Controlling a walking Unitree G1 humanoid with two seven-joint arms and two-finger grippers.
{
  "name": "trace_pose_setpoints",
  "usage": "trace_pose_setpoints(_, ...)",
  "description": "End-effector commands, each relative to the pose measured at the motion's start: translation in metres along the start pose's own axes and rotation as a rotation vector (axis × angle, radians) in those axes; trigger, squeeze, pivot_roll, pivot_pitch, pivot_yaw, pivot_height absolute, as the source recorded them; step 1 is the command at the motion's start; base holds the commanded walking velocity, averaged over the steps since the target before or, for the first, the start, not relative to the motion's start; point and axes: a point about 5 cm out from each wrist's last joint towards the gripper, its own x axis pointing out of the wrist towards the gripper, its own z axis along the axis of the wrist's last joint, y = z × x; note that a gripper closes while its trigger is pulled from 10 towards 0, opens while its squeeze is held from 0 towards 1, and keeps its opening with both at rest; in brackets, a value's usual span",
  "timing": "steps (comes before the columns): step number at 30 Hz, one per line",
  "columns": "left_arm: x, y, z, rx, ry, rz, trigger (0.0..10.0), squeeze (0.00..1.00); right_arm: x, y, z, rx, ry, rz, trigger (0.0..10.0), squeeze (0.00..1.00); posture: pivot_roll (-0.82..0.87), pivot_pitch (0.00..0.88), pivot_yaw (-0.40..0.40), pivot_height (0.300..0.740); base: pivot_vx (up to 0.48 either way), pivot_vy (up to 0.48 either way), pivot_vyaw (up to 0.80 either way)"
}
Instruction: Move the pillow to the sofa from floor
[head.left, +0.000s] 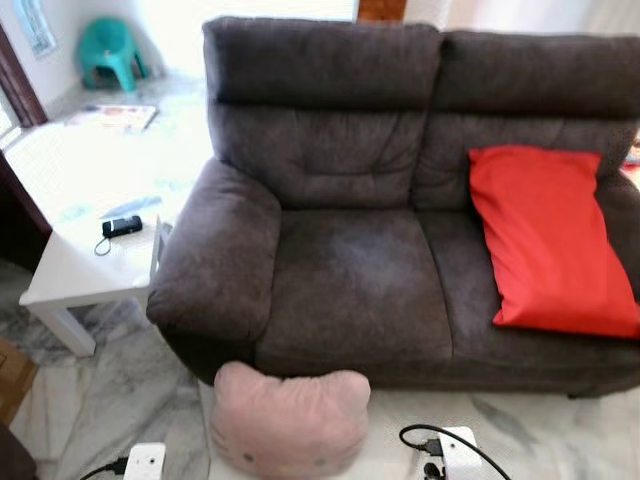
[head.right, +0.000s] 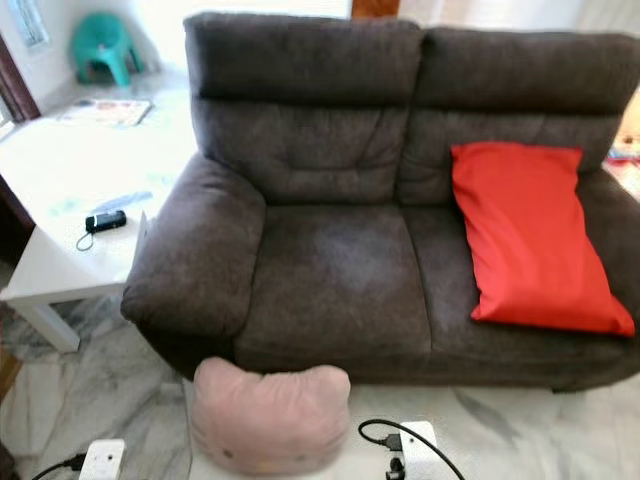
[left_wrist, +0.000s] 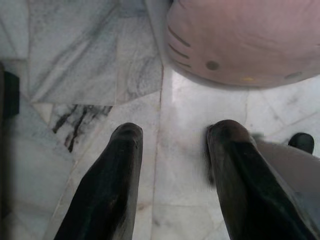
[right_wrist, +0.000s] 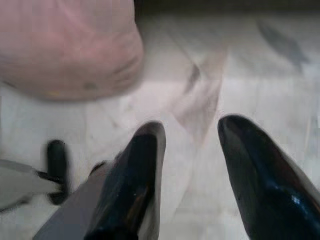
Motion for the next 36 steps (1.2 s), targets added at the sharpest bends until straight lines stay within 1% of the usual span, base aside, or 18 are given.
trace_pose_setpoints(1, -0.0012, 0.0043, -0.0047, 0.007, 0.027, 0.009, 10.0, 0.0, 0.0015, 0.0045, 0.0073, 0.021, -0.027, 0.005, 10.0, 0.0, -0.01, 0.0, -0.021, 0.74, 0.0, 0.3, 0.0)
trace_pose_setpoints(18, -0.001, 0.0048, -0.0032, 0.005, 0.02, 0.016, 10.0, 0.0, 0.0015, 0.0047, 0.0079, 0.07, -0.034, -0.004, 10.0, 0.0, 0.0, 0.0, -0.022, 0.74, 0.0, 0.293, 0.0)
trace_pose_setpoints(20, -0.001, 0.0049, -0.0032, 0.009, 0.018, 0.018, 10.0, 0.0, 0.0013, 0.0046, 0.0077, 0.102, -0.041, -0.008, 10.0, 0.0, 0.0, 0.0, -0.023, 0.74, 0.0, 0.0, 0.0)
trace_pose_setpoints(25, -0.0012, 0.0052, -0.0033, 0.002, 0.014, 0.026, 10.0, 0.0, 0.0011, 0.0048, 0.0078, 0.132, -0.05, -0.007, 10.0, 0.0, 0.0, 0.0, -0.023, 0.74, 0.0, 0.0, 0.0)
trace_pose_setpoints(27, -0.0012, 0.0054, -0.0033, 0.001, 0.014, 0.028, 10.0, 0.0, 0.001, 0.0052, 0.0075, 0.16, -0.054, -0.003, 10.0, 0.0, 0.0, 0.0, -0.024, 0.74, 0.0, 0.0, -0.61)
trace_pose_setpoints(29, -0.0012, 0.0054, -0.0032, 0.001, 0.013, 0.029, 10.0, 0.0, 0.001, 0.0053, 0.0075, 0.165, -0.054, -0.003, 10.0, 0.0, 0.0, 0.0, -0.024, 0.74, 0.0, 0.0, -0.77)
trace_pose_setpoints(36, -0.0014, 0.0065, -0.0022, -0.008, 0.0, 0.038, 10.0, 0.0, 0.001, 0.0062, 0.008, 0.174, -0.06, 0.001, 10.0, 0.0, 0.0, 0.0, -0.02, 0.74, 0.0, 0.0, 0.0)
